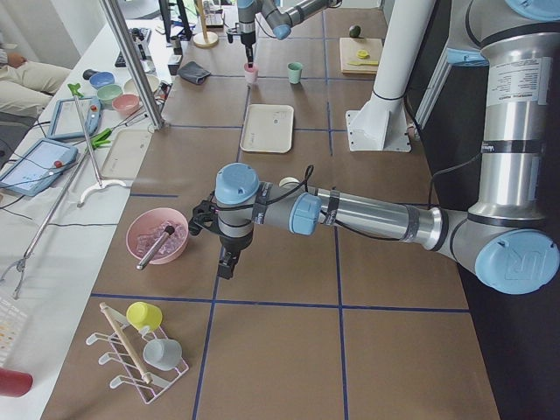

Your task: Place all cups on tray

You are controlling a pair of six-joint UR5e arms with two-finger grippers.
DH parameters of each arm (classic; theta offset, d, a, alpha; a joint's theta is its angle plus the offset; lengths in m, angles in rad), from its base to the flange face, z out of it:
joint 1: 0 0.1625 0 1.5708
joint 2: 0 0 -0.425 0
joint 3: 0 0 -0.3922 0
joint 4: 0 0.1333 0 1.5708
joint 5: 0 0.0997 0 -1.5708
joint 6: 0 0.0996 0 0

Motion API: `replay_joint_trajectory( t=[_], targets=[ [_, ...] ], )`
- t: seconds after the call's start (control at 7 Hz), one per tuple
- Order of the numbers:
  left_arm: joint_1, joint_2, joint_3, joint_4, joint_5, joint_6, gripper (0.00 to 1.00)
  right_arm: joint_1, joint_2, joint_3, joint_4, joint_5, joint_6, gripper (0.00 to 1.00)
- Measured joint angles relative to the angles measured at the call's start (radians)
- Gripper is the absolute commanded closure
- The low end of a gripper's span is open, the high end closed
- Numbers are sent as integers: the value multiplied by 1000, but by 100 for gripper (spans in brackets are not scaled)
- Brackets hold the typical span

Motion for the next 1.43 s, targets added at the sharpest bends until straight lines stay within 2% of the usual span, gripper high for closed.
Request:
replay_joint_trajectory(
  t=[0.29,0.57,1.0,1.43],
  targets=[
    [3,0,1,0,0,0,0,-13,63,11,-6,18,126,100],
    [4,0,1,0,0,0,0,-84,141,20,-7,15,336,100],
    [8,0,1,0,0,0,0,-223,217,21,-7,-92,627,97],
    [14,0,3,1,0,0,0,-278,219,20,-12,-176,702,96]
  ],
)
